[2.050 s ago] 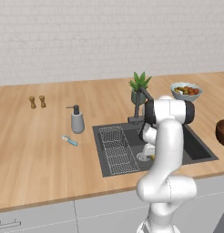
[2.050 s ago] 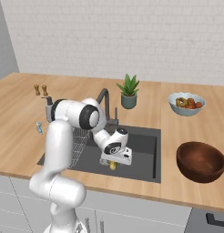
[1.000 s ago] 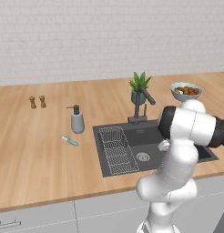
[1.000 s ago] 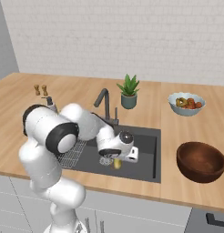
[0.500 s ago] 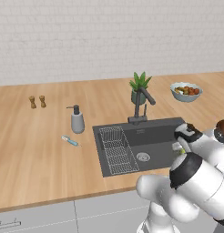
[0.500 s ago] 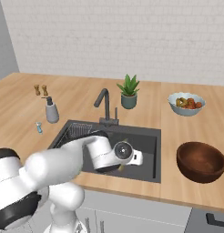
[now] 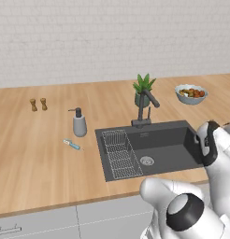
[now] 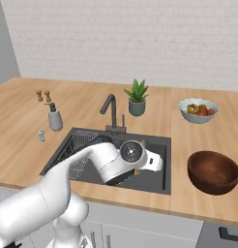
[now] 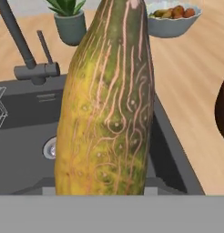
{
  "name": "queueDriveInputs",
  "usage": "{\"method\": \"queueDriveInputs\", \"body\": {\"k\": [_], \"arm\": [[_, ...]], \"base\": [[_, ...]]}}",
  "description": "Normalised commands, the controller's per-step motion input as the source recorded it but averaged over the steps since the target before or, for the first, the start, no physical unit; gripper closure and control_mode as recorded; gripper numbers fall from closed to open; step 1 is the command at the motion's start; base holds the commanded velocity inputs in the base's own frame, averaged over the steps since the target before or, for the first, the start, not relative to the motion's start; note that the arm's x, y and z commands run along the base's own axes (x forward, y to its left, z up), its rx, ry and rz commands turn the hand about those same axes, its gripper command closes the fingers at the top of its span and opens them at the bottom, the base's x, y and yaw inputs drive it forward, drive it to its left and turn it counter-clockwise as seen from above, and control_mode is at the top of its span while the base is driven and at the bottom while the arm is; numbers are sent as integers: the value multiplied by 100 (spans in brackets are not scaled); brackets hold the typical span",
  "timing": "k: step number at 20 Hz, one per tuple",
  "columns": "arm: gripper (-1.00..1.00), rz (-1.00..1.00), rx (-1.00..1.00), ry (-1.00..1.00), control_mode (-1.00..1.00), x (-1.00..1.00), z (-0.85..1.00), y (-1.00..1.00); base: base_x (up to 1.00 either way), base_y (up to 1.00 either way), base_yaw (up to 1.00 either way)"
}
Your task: Pick the cucumber from the sink and place it in the bowl. Then pick the bowl and place it in the microwave. Then close the microwave door and press the start button.
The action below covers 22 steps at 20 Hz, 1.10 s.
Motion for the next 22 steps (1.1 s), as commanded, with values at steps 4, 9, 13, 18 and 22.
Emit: {"method": "queueDriveInputs", "body": {"k": [4,9,13,18,22], "arm": [[100,-11,-4,14,-100,-51,97,-21],[100,-17,-10,23,-100,-14,60,-24],[100,-14,-7,28,-100,1,19,-40],[100,-5,0,28,-100,1,0,-83],[100,-4,2,7,-100,-4,2,-86]], "base": [[0,0,0],[0,0,0],[0,0,0],[0,0,0],[0,0,0]]}}
